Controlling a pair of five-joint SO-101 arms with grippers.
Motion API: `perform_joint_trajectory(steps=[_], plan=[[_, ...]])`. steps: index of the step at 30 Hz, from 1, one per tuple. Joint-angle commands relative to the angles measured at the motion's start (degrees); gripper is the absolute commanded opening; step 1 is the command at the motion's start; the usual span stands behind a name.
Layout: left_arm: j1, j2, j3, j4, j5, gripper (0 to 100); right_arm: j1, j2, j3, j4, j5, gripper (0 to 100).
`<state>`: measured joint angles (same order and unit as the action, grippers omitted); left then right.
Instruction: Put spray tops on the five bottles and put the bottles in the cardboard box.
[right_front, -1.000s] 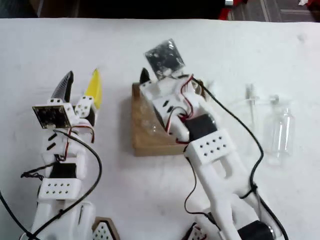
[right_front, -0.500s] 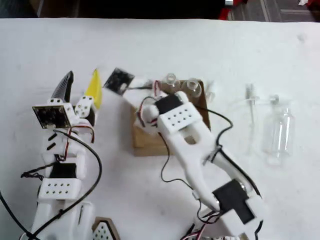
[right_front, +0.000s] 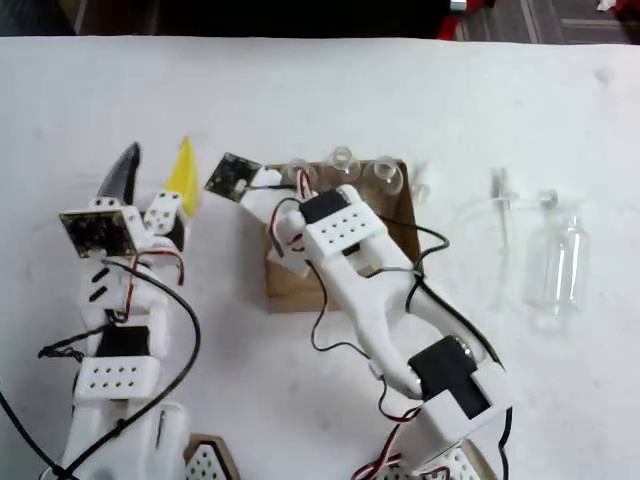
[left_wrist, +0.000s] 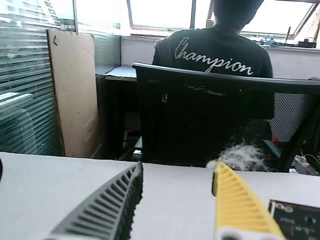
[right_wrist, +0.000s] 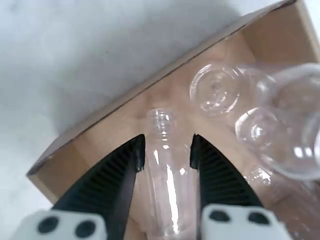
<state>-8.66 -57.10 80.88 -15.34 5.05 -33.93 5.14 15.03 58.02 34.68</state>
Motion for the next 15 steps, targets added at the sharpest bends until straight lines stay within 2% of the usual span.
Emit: perform_joint_trajectory(steps=[1, 5, 15], plan=[[-4.09, -1.27, -2.20, -2.20, 0.88, 21, -2.59, -0.48, -2.37, -1.10, 0.44, 12.8], [-7.69, -1.19, -1.76, -6.15, 0.97, 21, -2.86, -0.04, -2.20, -1.89, 0.53, 12.9], [-11.03, -1.27, -1.93, -6.51, 5.89, 21, -2.07, 2.95, -2.55, -2.33, 0.62, 13.0]])
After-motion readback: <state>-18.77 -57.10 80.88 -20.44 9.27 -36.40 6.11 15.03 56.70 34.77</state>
